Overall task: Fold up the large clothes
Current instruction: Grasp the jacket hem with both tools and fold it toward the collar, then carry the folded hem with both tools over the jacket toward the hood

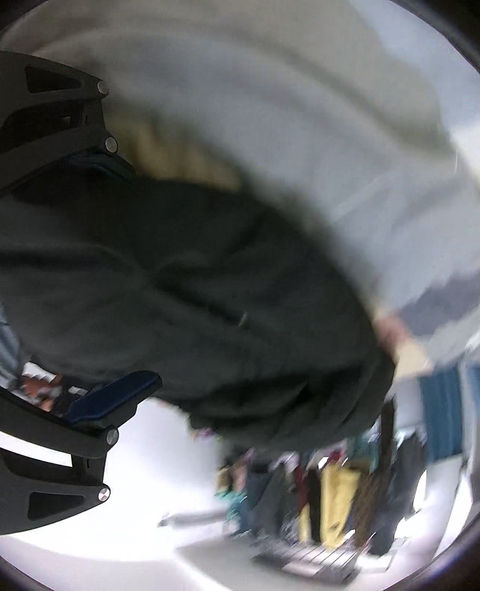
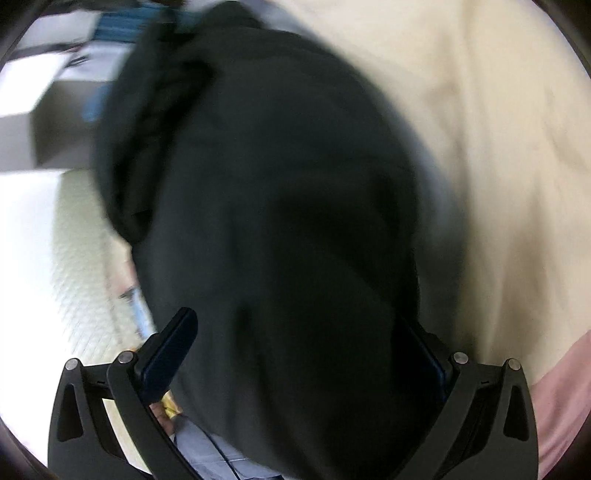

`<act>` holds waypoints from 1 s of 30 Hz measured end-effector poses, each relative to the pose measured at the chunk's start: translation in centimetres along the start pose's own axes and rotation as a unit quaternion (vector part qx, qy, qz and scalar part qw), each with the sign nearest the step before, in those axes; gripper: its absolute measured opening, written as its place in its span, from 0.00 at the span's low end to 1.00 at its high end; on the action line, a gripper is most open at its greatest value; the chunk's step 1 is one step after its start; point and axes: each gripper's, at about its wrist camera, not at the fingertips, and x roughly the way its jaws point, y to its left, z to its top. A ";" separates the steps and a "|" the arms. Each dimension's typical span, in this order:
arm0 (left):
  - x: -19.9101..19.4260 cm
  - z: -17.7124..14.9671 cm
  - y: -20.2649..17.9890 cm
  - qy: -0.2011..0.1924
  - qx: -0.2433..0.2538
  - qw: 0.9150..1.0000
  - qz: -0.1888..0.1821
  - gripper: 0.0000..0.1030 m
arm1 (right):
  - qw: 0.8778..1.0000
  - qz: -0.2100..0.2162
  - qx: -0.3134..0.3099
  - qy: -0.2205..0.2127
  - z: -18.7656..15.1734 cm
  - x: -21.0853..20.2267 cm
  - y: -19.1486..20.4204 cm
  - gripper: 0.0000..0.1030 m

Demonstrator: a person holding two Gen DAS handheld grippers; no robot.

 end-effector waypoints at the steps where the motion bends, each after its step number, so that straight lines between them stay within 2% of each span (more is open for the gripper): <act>1: 0.1 -0.2 -0.9 0.002 0.019 1.000 -0.011 0.85 | 1.000 -0.012 0.006 0.001 0.1 0.2 -0.3 1.00; 3: 0.0 -0.5 -2.1 0.008 0.044 0.998 -0.035 0.85 | 1.000 -0.017 0.004 0.004 0.0 0.3 -0.4 1.00; 5: -0.3 -0.9 -3.1 0.003 0.065 0.997 -0.050 0.86 | 1.000 0.003 -0.014 0.008 -0.2 0.2 0.4 1.00; 6: -0.3 -0.8 -3.3 0.002 0.068 0.996 -0.052 0.86 | 0.999 0.027 -0.028 0.010 -0.4 -0.1 1.2 1.00; 7: -0.2 -0.8 -3.3 0.000 0.065 0.997 -0.049 0.86 | 0.997 0.059 -0.055 0.006 -0.8 -0.6 2.2 1.00; 10: 0.4 -0.4 -1.9 -0.001 0.034 0.999 -0.017 0.86 | 0.987 0.111 -0.116 -0.010 -1.7 -2.1 4.5 1.00; 12: 1.3 -0.3 -0.7 0.007 0.016 1.000 0.009 0.85 | 0.981 0.136 -0.141 -0.019 -2.0 -2.8 5.4 1.00; 14: 1.6 -0.2 -0.3 0.011 0.010 1.000 0.017 0.84 | 0.978 0.147 -0.147 -0.025 -2.2 -3.1 5.6 1.00; 17: 1.9 -0.5 -0.8 0.014 0.023 0.999 0.026 0.84 | 0.982 0.138 -0.124 -0.025 -2.0 -2.9 4.7 0.97; 19: 2.7 -0.6 -1.2 0.019 0.034 0.999 0.037 0.83 | 0.992 0.091 -0.081 -0.014 -1.6 -1.5 3.6 0.91; 21: 3.3 -0.7 -1.5 0.023 0.041 0.998 0.047 0.80 | 0.997 0.049 -0.053 -0.001 -1.2 -0.8 2.5 0.83; 22: 3.4 -0.7 -1.6 0.024 0.042 0.998 0.047 0.79 | 0.998 0.035 -0.046 0.004 -1.1 -0.4 2.0 0.75; 25: 3.1 -0.8 -1.3 0.031 0.052 0.997 0.042 0.63 | 0.999 0.004 -0.051 -0.003 -1.0 -0.4 2.3 0.47; 26: 3.2 -0.9 -1.5 0.035 0.057 0.997 0.049 0.50 | 0.998 0.003 -0.060 -0.010 -1.2 -0.6 2.8 0.40; 27: 3.1 -1.0 -1.3 0.038 0.059 0.996 0.053 0.42 | 0.997 0.020 -0.077 -0.025 -1.5 -1.3 3.6 0.38; 28: 3.1 -1.0 -1.3 0.040 0.054 0.996 0.058 0.39 | 0.994 0.041 -0.093 -0.038 -1.8 -2.1 4.2 0.35; 30: 2.6 -1.2 -1.6 0.037 0.061 0.996 0.049 0.22 | 0.989 0.056 -0.122 -0.064 -2.7 -3.6 5.5 0.27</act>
